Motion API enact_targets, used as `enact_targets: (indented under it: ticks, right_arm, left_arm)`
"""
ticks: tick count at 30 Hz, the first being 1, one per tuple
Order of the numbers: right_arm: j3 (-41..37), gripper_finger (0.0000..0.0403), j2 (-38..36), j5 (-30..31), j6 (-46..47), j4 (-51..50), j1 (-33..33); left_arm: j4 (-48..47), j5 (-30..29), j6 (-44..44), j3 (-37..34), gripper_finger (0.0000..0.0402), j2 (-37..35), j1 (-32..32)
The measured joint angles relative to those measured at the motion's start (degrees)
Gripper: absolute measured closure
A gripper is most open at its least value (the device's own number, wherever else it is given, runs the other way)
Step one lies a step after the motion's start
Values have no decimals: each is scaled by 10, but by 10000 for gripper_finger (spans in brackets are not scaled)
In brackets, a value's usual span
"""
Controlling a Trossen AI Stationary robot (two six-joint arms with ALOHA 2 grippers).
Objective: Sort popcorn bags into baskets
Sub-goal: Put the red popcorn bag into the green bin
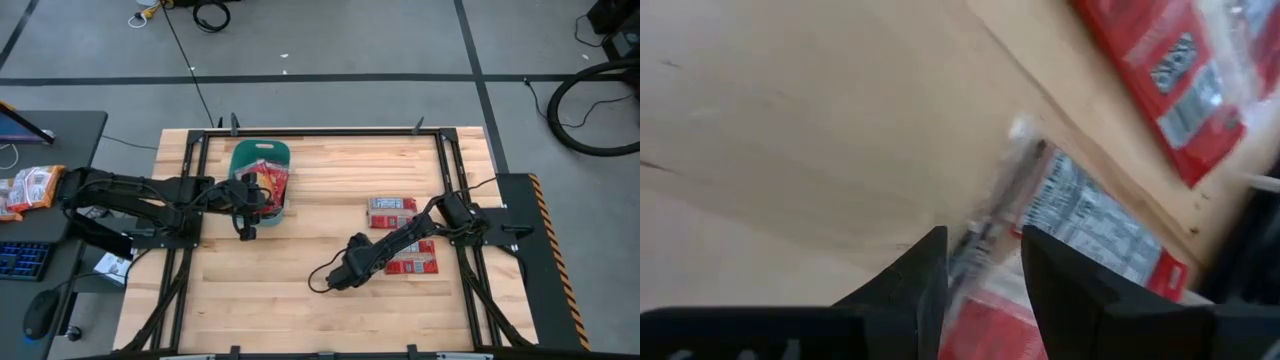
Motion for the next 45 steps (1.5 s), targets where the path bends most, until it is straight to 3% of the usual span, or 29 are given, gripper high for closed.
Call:
enact_targets:
  ticks: [14,25,30,37,45]
  right_arm:
    - [-14,268,0,11,12,13,1]
    - [-44,271,0,-17,21,21,9]
    - [-45,303,0,-19,16,25,9]
    - [-45,393,0,-27,-23,19,9]
    - [-23,398,-18,-29,-80,-18,12]
  left_arm:
    - [-2,0,-1,0,269,0,0]
    - [-3,0,-1,0,269,0,0]
    - [-3,0,-1,0,269,0,0]
    - [-12,1,-1,0,269,0,0]
    - [-13,43,27,0,269,0,0]
